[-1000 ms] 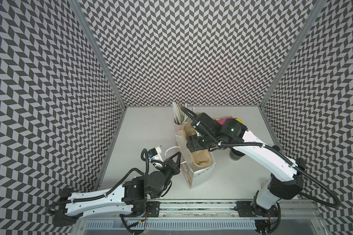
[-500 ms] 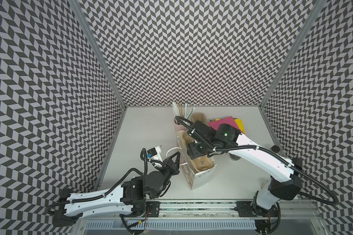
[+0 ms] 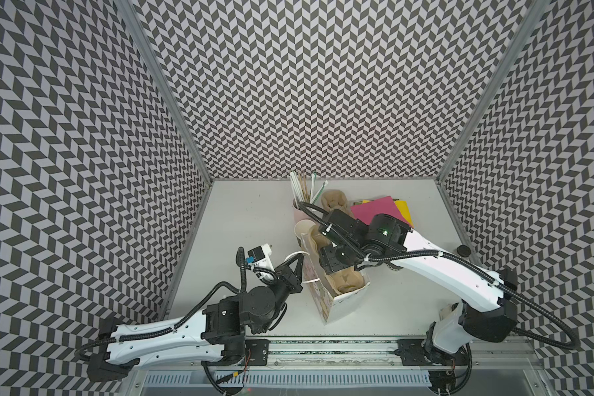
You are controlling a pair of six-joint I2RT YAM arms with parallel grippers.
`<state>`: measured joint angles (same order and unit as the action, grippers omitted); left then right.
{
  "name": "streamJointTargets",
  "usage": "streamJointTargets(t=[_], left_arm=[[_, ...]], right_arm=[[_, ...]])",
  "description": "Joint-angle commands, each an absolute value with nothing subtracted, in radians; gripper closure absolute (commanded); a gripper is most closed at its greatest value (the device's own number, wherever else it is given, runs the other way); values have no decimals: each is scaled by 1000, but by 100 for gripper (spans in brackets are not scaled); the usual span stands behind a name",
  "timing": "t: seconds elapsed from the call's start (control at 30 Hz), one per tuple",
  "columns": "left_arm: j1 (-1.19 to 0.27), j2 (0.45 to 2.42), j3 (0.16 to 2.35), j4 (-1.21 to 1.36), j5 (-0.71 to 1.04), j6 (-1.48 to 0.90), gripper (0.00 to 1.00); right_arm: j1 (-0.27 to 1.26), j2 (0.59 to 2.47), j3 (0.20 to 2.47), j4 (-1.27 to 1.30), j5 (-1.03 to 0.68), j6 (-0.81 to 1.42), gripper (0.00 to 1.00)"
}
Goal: Pack the takeout coffee
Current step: 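Push the pulp carrier into the bag with the right gripper while left holds bag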
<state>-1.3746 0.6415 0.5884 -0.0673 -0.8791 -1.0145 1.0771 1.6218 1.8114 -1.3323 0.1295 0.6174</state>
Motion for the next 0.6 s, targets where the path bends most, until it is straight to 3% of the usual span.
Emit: streamJointTargets(t=[0.0, 0.57], left_arm=[[-1379, 644, 621, -92, -914, -999, 100], [-1378, 645, 626, -93, -928, -968, 100]], right_arm=[[1084, 1612, 1795, -1325, 155, 611, 28], [1111, 1629, 1707, -1325, 198, 604, 28]])
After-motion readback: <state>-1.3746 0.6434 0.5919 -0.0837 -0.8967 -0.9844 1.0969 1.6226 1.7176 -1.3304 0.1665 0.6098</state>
